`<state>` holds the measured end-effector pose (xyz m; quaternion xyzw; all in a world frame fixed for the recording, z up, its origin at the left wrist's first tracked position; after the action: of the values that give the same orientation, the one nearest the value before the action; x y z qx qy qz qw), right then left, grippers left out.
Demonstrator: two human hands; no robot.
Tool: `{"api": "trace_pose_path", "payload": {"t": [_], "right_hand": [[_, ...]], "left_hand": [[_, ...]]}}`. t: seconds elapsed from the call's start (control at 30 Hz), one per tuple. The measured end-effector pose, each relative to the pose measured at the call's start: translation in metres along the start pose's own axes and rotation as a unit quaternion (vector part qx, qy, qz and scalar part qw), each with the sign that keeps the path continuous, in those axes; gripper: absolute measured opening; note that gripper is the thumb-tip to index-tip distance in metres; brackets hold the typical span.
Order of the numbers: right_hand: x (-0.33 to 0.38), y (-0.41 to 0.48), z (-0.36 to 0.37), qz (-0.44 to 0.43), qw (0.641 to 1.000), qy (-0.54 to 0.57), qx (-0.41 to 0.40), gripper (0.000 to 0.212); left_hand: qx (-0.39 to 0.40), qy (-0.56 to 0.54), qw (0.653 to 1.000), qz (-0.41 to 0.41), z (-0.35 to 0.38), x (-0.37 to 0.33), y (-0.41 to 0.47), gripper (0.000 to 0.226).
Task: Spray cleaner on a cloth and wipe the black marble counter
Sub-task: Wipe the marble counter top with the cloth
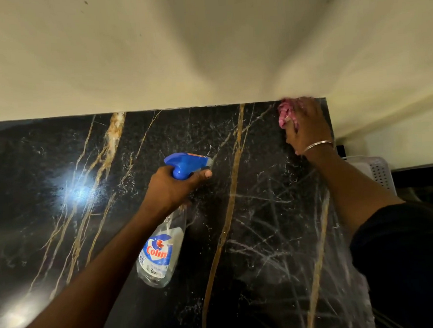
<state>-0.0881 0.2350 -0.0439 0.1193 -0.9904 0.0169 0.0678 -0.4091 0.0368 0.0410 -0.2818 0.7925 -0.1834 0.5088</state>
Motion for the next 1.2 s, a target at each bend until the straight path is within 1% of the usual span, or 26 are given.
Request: {"api": "trace_pose_path", "payload": {"t": [0.03,0.1,0.17,0.2,0.27,0.33,0.5,0.57,0.63,0.67,0.7,0.8,0.87,0.93,1.03,1.2], "right_hand": [[-0.016,0.0,-0.003,0.05,0.999,0.01,-0.017,0.055],[-0.033,-0.001,-0.005,0.169,0.984,0.035,-0.045,0.055],[-0.029,0.0,-0.004,0.229,0.972,0.026,-0.047,0.063],[-0.023,0.0,-0.003,0.237,0.97,0.011,-0.045,0.068],[-0.01,-0.003,-0.002,0.227,0.973,-0.008,-0.036,0.069],[0.009,-0.008,0.004,0.201,0.979,0.006,-0.019,0.062],[0.082,-0.042,0.018,0.049,0.999,0.013,0.009,0.059],[0.088,-0.054,0.016,-0.013,1.0,0.016,0.023,0.058],[0.073,-0.062,0.011,-0.061,0.997,0.028,0.028,0.055],[0.059,-0.065,0.008,-0.061,0.997,0.034,0.026,0.054],[0.043,-0.069,0.005,-0.037,0.998,0.038,0.019,0.054],[-0.003,-0.084,0.004,0.116,0.993,0.027,-0.006,0.055],[-0.011,-0.086,0.004,0.19,0.981,0.034,-0.012,0.057],[0.0,-0.083,0.003,0.231,0.972,0.036,0.0,0.058],[0.035,-0.084,0.001,0.21,0.977,0.038,0.003,0.059],[0.114,-0.101,0.014,0.096,0.994,0.045,0.015,0.06]], "left_hand": [[0.001,-0.001,1.0,-0.002,0.0,-0.001,-0.001,0.043],[-0.003,-0.002,1.0,0.001,-0.003,-0.001,-0.002,0.042],[-0.01,0.006,1.0,0.01,-0.006,-0.002,-0.004,0.043],[-0.011,0.011,1.0,0.012,-0.007,-0.001,-0.004,0.044],[-0.006,0.011,1.0,0.015,-0.007,-0.001,-0.008,0.046],[-0.003,0.009,1.0,0.011,-0.005,-0.001,-0.008,0.047],[0.003,0.019,1.0,0.017,-0.002,-0.004,-0.019,0.039],[0.002,0.025,1.0,0.019,-0.001,-0.006,-0.025,0.036],[-0.002,0.03,0.999,0.024,-0.004,-0.007,-0.03,0.034],[-0.004,0.032,0.999,0.026,-0.006,-0.006,-0.03,0.034],[-0.006,0.032,0.999,0.025,-0.009,-0.004,-0.032,0.034],[-0.016,0.019,1.0,0.012,-0.015,0.002,-0.036,0.035],[-0.014,0.015,1.0,0.011,-0.016,0.003,-0.039,0.035],[-0.011,0.017,1.0,0.013,-0.015,0.004,-0.043,0.032],[-0.01,0.008,1.0,0.013,-0.013,0.006,-0.048,0.027],[0.008,-0.006,1.0,0.015,-0.011,0.008,-0.053,0.027]]}}
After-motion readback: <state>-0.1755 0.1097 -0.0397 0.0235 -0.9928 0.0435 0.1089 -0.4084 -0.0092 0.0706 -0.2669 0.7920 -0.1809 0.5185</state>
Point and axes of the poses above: each hand's wrist, its own y-axis towards the middle knuckle, its own z-axis out of the palm, x = y × z, the point moved 3 cm from there along y, towards the middle knuckle
